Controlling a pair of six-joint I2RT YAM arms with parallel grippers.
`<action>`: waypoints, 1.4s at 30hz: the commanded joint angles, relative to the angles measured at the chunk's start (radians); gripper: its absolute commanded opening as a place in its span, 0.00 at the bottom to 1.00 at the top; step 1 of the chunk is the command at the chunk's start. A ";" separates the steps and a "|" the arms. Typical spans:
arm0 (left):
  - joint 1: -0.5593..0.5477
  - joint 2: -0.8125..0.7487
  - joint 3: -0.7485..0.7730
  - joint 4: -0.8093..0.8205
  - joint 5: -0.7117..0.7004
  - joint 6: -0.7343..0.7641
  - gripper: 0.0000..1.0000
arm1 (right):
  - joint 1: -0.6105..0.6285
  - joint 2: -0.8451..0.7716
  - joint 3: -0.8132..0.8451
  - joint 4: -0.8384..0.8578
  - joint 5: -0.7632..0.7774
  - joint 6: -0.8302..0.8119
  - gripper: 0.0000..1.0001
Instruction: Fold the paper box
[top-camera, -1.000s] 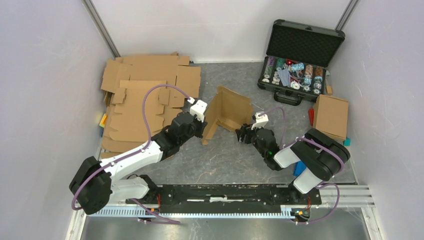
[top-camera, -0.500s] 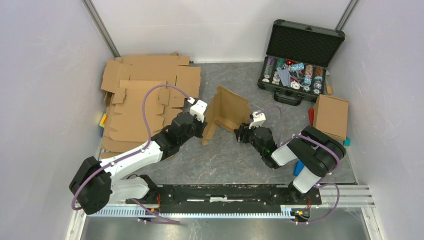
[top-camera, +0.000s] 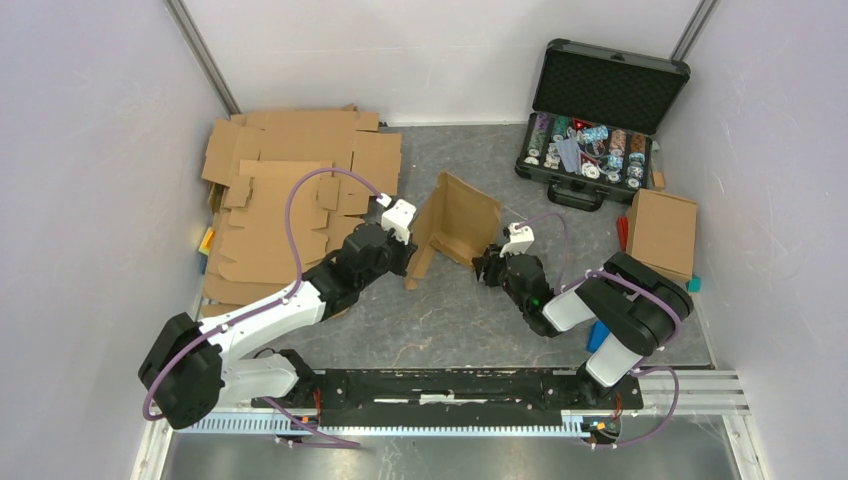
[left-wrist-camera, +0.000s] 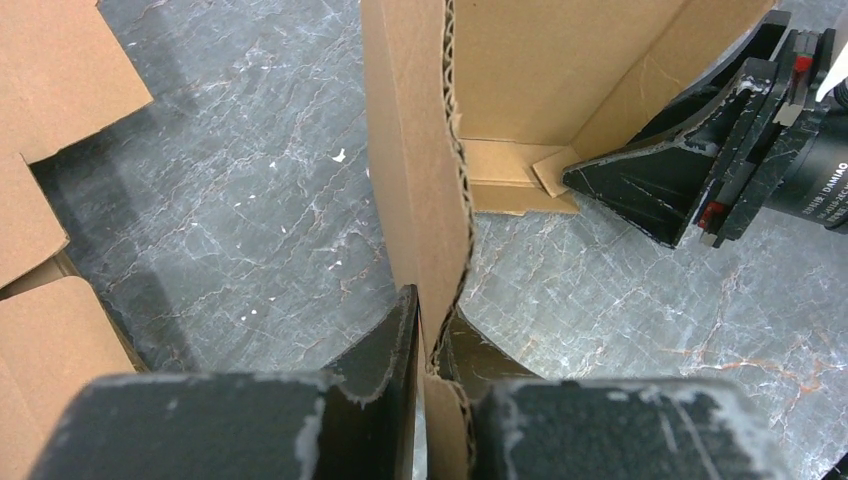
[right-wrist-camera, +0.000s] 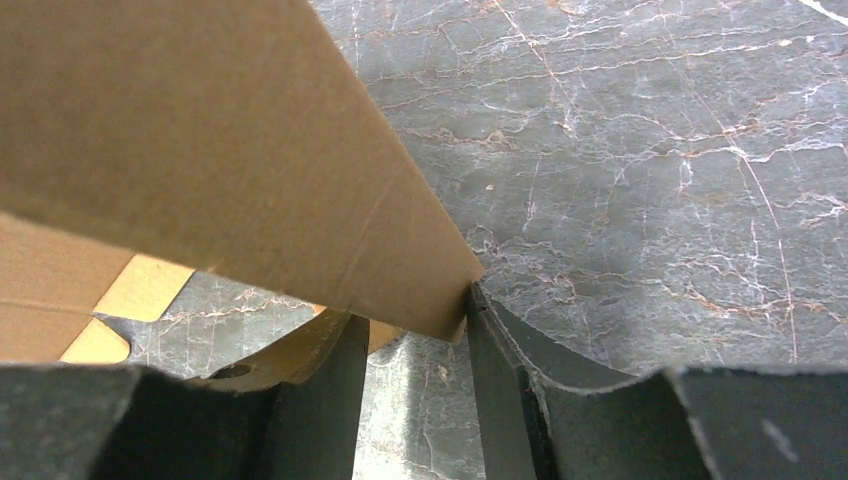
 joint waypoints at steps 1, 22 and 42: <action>-0.001 -0.011 0.036 -0.009 0.061 -0.028 0.16 | 0.007 -0.011 0.033 0.017 -0.016 0.000 0.48; -0.001 -0.001 0.041 -0.012 0.066 -0.031 0.16 | 0.042 0.007 0.110 -0.134 -0.042 -0.105 0.77; -0.001 0.003 0.044 -0.013 0.081 -0.034 0.16 | 0.067 0.042 0.175 -0.241 0.048 -0.153 0.78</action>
